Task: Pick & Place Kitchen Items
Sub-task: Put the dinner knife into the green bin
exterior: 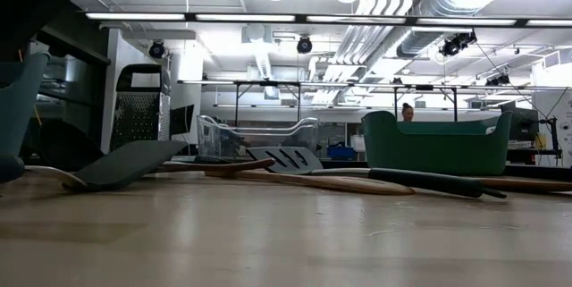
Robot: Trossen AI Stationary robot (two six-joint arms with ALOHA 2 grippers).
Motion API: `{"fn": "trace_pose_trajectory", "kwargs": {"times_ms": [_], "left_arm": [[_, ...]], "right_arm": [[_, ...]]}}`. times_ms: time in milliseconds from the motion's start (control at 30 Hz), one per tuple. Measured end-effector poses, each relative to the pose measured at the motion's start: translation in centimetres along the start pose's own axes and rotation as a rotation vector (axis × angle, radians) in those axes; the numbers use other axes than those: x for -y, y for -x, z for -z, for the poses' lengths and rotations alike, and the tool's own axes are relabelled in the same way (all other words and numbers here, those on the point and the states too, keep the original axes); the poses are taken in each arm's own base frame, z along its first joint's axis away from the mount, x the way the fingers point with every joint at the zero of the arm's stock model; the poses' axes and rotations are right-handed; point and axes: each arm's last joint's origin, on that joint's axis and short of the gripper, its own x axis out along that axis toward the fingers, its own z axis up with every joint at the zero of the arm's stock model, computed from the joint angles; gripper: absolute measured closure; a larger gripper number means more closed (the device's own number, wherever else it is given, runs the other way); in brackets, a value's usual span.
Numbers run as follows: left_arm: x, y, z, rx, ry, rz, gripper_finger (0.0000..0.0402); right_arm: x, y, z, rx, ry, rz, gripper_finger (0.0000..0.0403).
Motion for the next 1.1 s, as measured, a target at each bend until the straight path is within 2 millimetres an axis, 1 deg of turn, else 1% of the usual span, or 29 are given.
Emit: {"fn": "trace_pose_trajectory", "kwargs": {"times_ms": [300, 367, 733, 800, 967, 1100], "left_arm": [[-0.04, 0.00, 0.02, -0.001, 0.018, -0.001, 0.0364], [-0.07, 0.00, 0.02, -0.001, 0.027, -0.007, 0.0364], [-0.09, 0.00, 0.03, -0.003, 0.042, -0.013, 0.0364], [-0.09, 0.00, 0.05, -0.004, 0.041, -0.017, 0.0349], [-0.05, -0.01, 0.10, -0.011, 0.039, -0.022, 0.0294], [-0.05, -0.01, 0.12, -0.013, 0.040, -0.025, 0.0279]], "right_arm": [[0.05, 0.01, -0.01, 0.001, 0.001, 0.022, 0.0318], [0.04, 0.02, -0.03, 0.002, 0.008, 0.023, 0.0334], [0.05, 0.03, -0.02, 0.001, 0.001, 0.023, 0.0336], [0.06, 0.02, -0.01, 0.001, -0.002, 0.026, 0.0336], [0.08, 0.02, 0.02, -0.001, -0.009, 0.031, 0.0337], [0.15, 0.02, 0.09, -0.007, -0.016, 0.057, 0.0337]]}}
